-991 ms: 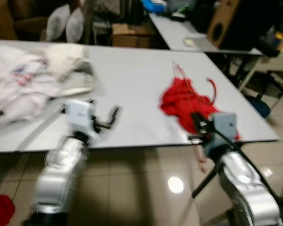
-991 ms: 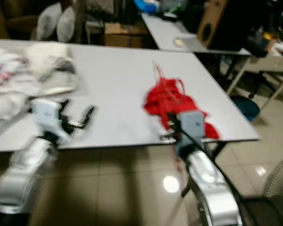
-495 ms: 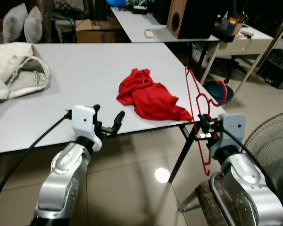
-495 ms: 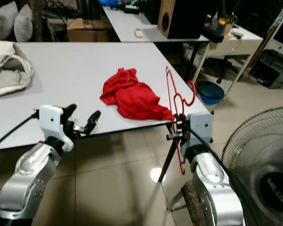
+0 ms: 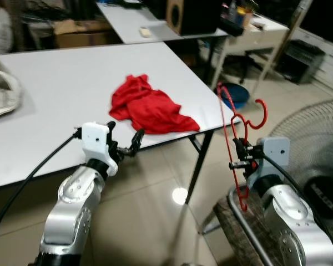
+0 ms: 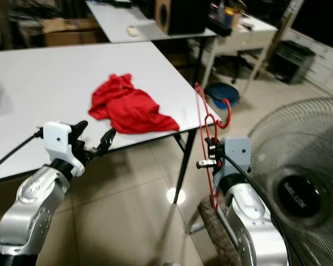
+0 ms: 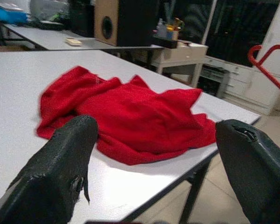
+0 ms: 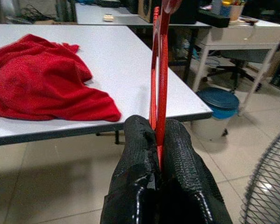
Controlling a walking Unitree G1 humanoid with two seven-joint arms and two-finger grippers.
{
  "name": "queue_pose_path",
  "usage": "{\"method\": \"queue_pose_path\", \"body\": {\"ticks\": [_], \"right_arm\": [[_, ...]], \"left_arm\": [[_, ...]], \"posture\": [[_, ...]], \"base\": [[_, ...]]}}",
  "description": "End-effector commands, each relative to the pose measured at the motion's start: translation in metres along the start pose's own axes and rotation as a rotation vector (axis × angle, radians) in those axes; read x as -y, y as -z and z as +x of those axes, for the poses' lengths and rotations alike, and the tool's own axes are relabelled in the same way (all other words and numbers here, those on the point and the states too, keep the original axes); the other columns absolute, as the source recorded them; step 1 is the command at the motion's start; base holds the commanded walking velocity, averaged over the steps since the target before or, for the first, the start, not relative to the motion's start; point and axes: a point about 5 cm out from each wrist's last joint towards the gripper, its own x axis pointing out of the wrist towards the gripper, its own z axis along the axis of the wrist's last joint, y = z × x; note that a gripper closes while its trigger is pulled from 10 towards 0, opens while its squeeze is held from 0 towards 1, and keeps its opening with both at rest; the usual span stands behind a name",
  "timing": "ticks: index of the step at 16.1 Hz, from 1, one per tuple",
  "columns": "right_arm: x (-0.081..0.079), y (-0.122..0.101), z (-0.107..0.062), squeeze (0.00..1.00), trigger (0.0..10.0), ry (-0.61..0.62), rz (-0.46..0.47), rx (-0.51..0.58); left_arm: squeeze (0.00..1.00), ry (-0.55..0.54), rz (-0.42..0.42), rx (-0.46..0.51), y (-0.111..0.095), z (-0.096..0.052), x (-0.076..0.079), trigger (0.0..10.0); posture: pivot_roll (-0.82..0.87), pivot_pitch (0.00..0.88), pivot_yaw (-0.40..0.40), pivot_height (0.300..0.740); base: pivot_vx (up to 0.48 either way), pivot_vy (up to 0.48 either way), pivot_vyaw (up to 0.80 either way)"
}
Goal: Hang hanger
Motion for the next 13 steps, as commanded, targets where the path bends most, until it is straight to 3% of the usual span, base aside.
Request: {"method": "queue_pose_path", "body": {"ticks": [1, 2, 8, 10, 13], "right_arm": [[-0.0013, -0.0055, -0.001, 0.0, 10.0, -0.022, -0.009, 0.021], [-0.0038, -0.0048, -0.0006, 0.0, 10.0, -0.048, -0.024, 0.014], [-0.0037, -0.0009, -0.0004, 0.0, 10.0, -0.009, 0.004, 0.001], [-0.0002, -0.0008, -0.0018, 0.0, 10.0, 0.016, 0.014, 0.007], [0.0012, -0.0004, -0.0024, 0.0, 10.0, 0.028, 0.02, 0.008]], "left_arm": [[0.0, 0.012, 0.004, 0.002, -0.0014, 0.0029, 0.0009, 10.0], [0.0, 0.009, 0.007, 0.012, -0.0019, 0.0036, 0.0003, 10.0], [0.0, 0.022, 0.012, 0.003, -0.0016, 0.0053, -0.0021, 10.0], [0.0, 0.023, 0.008, 0.001, -0.0012, 0.0064, -0.0006, 10.0], [0.0, 0.037, 0.025, 0.009, -0.0016, 0.0071, 0.0007, 10.0]], "posture": [[-0.17, 0.0, -0.069, 0.74], [-0.17, 0.0, -0.073, 0.74], [-0.17, 0.0, -0.052, 0.74], [-0.18, 0.0, -0.047, 0.74], [-0.17, 0.0, -0.044, 0.74]], "base": [[0.0, 0.0, 0.0], [0.0, 0.0, 0.0], [0.0, 0.477, -0.1], [0.0, 0.0, -0.61], [0.0, 0.0, 0.0]]}}
